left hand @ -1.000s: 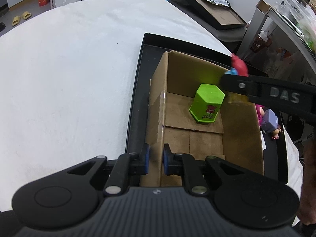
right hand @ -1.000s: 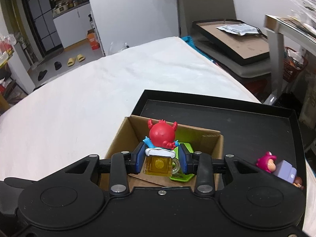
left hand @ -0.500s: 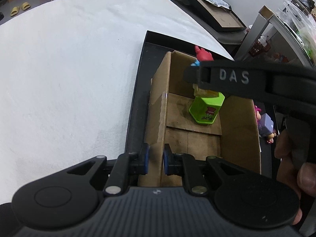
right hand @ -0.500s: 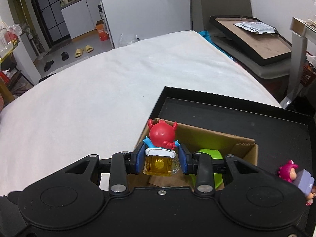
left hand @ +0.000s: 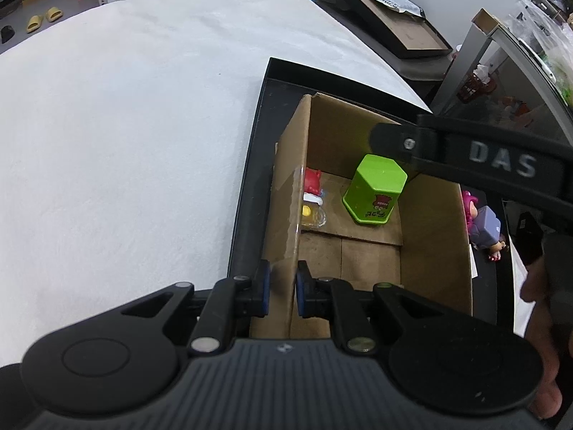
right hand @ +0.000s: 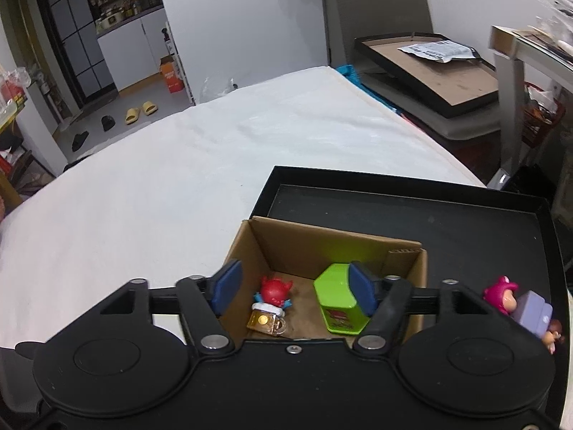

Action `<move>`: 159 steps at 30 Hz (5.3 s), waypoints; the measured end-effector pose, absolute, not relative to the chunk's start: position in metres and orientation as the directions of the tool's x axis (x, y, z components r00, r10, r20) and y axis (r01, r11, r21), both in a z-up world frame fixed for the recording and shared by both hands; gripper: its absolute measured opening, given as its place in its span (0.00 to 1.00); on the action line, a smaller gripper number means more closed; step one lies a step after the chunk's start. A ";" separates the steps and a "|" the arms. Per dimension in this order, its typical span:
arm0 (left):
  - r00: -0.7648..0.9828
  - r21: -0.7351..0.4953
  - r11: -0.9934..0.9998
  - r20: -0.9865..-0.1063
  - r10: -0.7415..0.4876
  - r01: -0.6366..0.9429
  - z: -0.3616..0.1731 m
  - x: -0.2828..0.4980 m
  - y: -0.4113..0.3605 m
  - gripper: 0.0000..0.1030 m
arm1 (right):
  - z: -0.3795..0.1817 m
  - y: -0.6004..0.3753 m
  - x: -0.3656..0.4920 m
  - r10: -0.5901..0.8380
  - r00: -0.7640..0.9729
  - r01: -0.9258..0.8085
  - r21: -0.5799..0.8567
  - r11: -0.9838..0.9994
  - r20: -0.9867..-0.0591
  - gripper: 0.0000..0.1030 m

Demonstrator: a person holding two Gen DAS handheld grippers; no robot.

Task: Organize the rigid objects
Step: 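Carry the red figure into the box and open the right tool, then reach the right tool to the white USB charger and grasp it, then carry the white charger over the box with the right tool, then lower the white charger into the box and open the right tool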

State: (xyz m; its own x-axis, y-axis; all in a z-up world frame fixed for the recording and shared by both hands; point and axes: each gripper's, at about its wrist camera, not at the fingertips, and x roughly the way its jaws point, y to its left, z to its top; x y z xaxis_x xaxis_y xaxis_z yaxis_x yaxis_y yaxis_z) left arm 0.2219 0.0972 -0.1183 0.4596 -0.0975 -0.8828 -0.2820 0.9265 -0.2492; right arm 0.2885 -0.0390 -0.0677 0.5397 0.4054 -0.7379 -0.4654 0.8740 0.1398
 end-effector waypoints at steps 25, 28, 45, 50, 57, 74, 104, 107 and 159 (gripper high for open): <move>0.442 -0.060 0.955 -0.894 0.079 -0.292 -0.100 0.219 0.052 0.57 | -0.075 -0.139 0.280 0.334 0.609 -0.340 0.144 0.929 -0.719 0.92; 0.449 -0.044 0.959 -0.889 0.091 -0.281 -0.100 0.220 0.043 0.65 | -0.080 -0.153 0.282 0.317 0.614 -0.318 0.141 0.938 -0.723 0.92; 0.402 0.088 0.941 -0.888 0.222 -0.326 -0.099 0.242 0.021 0.68 | -0.141 -0.196 0.308 0.212 0.525 -0.219 0.110 0.969 -0.824 0.92; 0.390 0.099 0.937 -0.891 0.233 -0.334 -0.098 0.248 0.019 0.68 | -0.162 -0.201 0.316 0.177 0.486 -0.189 0.095 0.977 -0.856 0.92; 0.383 0.112 0.940 -0.892 0.239 -0.323 -0.099 0.252 0.014 0.68 | -0.184 -0.195 0.319 0.127 0.451 -0.184 0.047 0.982 -0.884 0.87; 0.398 0.079 0.938 -0.891 0.219 -0.338 -0.100 0.244 0.029 0.68 | -0.154 -0.205 0.308 0.147 0.527 -0.152 0.077 0.985 -0.837 0.36; 0.450 -0.050 0.947 -0.887 0.104 -0.317 -0.108 0.224 0.066 0.68 | -0.063 -0.162 0.283 0.263 0.694 -0.284 0.081 0.955 -0.670 0.35; 0.450 -0.063 0.947 -0.888 0.091 -0.316 -0.110 0.224 0.070 0.68 | -0.059 -0.155 0.283 0.271 0.699 -0.299 0.074 0.952 -0.662 0.35; 0.454 -0.278 0.908 -0.883 -0.114 -0.312 -0.137 0.230 0.099 0.18 | -0.089 -0.034 0.289 0.439 0.607 -0.503 0.107 0.858 -0.663 0.42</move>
